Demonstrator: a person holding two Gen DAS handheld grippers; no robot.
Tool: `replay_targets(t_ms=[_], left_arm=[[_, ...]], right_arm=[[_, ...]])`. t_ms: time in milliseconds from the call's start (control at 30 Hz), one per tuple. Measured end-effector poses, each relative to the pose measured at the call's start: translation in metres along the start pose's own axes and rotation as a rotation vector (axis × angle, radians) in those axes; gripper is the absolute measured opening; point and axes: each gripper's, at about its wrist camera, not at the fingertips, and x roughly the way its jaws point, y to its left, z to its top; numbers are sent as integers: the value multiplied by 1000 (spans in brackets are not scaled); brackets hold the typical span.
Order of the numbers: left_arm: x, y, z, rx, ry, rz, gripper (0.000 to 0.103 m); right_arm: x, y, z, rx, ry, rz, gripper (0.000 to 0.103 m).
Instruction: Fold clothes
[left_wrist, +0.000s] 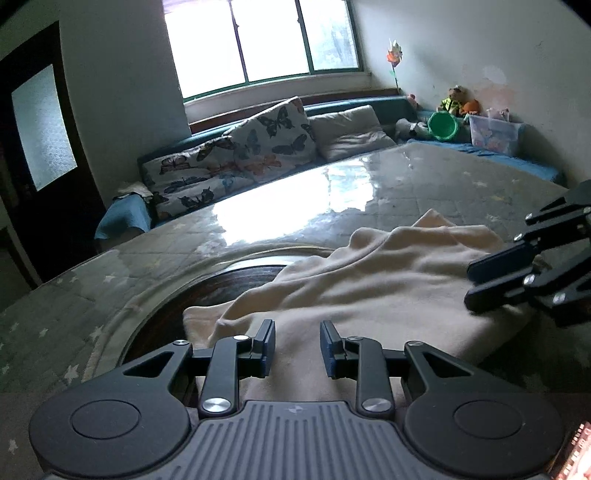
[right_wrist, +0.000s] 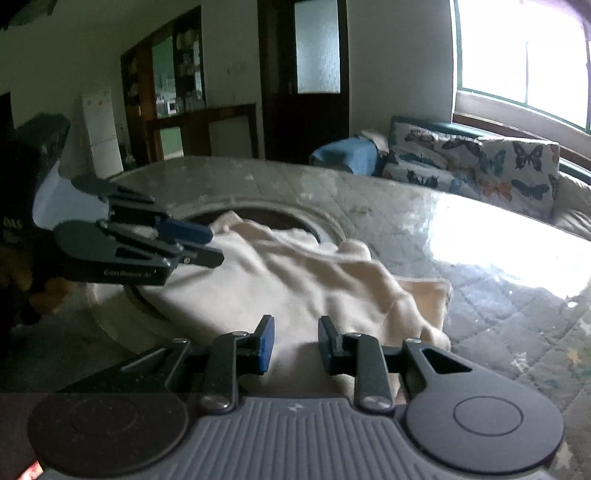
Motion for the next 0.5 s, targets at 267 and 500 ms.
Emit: replay_targets(t_ms=[267,500], left_arm=[[-26,-8,-12,2,-21,-32,30],[-22,-11,-29,3,19,-23,30]], right_arm=[[-31,0,-20,15,-11,-47,25],[-26,-6,-34,42,-20,-47,25]])
